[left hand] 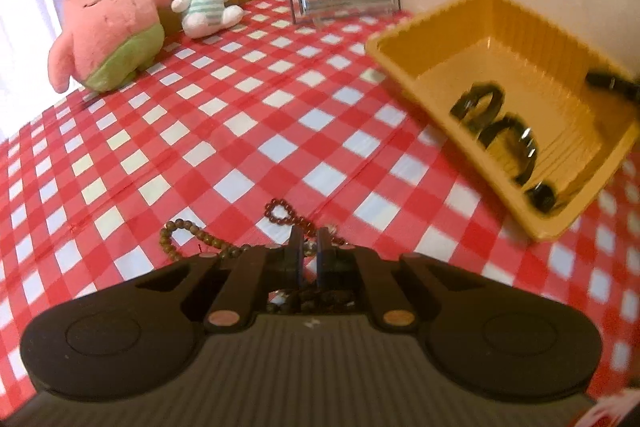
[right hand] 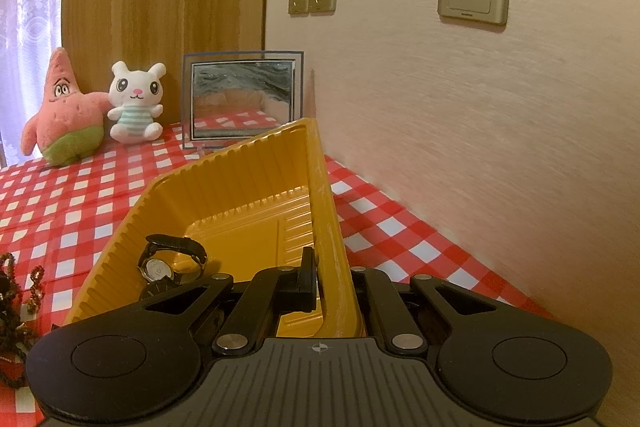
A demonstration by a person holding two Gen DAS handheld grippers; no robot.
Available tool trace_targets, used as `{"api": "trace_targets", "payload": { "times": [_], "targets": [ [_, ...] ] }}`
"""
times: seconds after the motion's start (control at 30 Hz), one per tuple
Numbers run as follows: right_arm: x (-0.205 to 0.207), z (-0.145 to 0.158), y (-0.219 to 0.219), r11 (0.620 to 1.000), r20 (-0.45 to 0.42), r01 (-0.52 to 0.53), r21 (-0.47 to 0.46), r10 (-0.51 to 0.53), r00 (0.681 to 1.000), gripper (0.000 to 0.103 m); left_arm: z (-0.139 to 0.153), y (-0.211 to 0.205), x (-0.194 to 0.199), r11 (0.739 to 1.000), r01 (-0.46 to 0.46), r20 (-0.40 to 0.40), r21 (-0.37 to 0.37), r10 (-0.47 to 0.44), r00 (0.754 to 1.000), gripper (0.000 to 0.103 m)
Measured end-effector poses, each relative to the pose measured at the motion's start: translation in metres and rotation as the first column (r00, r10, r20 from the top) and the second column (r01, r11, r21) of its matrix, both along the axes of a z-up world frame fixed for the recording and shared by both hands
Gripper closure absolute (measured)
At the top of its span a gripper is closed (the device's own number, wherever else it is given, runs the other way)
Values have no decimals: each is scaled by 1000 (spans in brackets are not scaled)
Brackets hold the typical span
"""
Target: Organize jewelry
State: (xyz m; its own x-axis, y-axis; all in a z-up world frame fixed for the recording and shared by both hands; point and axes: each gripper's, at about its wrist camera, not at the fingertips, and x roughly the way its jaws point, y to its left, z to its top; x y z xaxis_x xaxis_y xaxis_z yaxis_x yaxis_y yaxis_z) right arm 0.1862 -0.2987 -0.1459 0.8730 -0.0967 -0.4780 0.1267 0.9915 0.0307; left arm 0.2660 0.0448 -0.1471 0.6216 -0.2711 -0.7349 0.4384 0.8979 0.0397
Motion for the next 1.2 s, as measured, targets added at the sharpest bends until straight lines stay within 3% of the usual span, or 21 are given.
{"api": "trace_targets", "payload": {
  "times": [0.33,0.67,0.8,0.93,1.2],
  "targets": [
    [1,0,1,1000,3,-10,2,10,1000,99,34,-23,-7,988,34,21,-153,-31,999,98],
    [0,1,2,1000,5,-13,3,13,1000,99,42,-88,-10,933,182,-10,-309,-195,981,99],
    [-1,2,2,1000,6,-16,3,16,1000,99,30,-112,-8,919,207,-64,-337,-242,968,99],
    [-1,2,3,1000,5,-16,3,15,1000,99,17,-122,-5,920,186,-106,-346,-235,966,99],
    [-1,1,3,1000,6,-16,2,16,1000,99,20,-114,-1,917,155,-120,-369,-213,970,94]
  ]
}}
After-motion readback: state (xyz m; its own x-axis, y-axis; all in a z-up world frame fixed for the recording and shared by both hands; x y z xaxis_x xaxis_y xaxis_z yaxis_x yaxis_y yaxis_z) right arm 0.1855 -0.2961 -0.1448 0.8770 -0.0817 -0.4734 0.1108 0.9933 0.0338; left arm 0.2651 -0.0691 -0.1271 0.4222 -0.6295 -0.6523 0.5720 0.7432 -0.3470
